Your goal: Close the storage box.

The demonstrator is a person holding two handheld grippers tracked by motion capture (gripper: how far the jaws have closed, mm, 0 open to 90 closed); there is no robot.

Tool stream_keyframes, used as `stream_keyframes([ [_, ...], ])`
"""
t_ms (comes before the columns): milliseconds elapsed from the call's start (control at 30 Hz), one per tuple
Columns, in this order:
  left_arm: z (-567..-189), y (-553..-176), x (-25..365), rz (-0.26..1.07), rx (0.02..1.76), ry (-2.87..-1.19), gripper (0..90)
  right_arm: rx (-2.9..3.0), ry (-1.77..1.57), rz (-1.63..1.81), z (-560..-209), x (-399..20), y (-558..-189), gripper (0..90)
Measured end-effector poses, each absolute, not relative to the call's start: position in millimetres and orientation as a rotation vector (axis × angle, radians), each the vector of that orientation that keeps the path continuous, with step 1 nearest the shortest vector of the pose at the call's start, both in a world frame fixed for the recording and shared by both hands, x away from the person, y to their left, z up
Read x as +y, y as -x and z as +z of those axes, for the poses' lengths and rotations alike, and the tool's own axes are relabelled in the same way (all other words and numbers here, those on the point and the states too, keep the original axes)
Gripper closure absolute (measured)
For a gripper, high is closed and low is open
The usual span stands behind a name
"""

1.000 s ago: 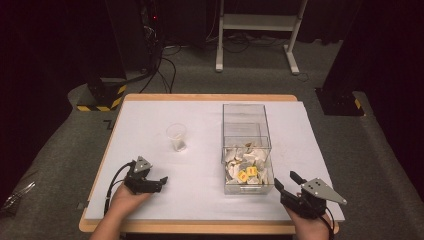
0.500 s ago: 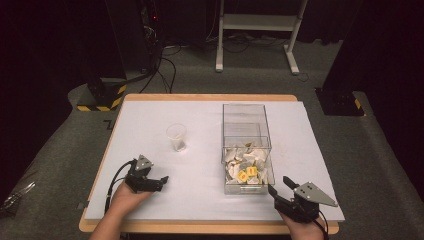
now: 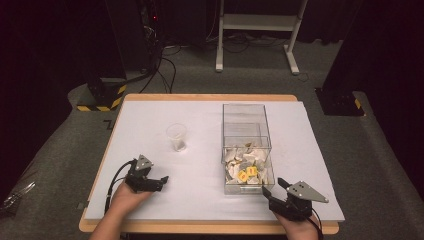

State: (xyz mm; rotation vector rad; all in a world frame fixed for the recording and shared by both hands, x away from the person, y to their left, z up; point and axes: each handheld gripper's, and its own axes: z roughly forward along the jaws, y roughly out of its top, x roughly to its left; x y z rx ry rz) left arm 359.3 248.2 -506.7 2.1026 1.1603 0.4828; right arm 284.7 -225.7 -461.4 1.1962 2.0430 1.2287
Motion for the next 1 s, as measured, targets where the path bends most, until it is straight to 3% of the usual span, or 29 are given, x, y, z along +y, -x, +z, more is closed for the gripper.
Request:
stream_keyframes([
  [433,-508.2,-353.5,249.4,0.515,1.166,-2.078,15.1,2.025,-1.204,1.233,-463.2,-222.5,-297.7,28.1],
  [1000,-509.1,-348.6,250.7,0.551,1.199,-2.053,15.1,1.976,-1.206,1.238,-465.3,-216.7,-323.5,26.1],
])
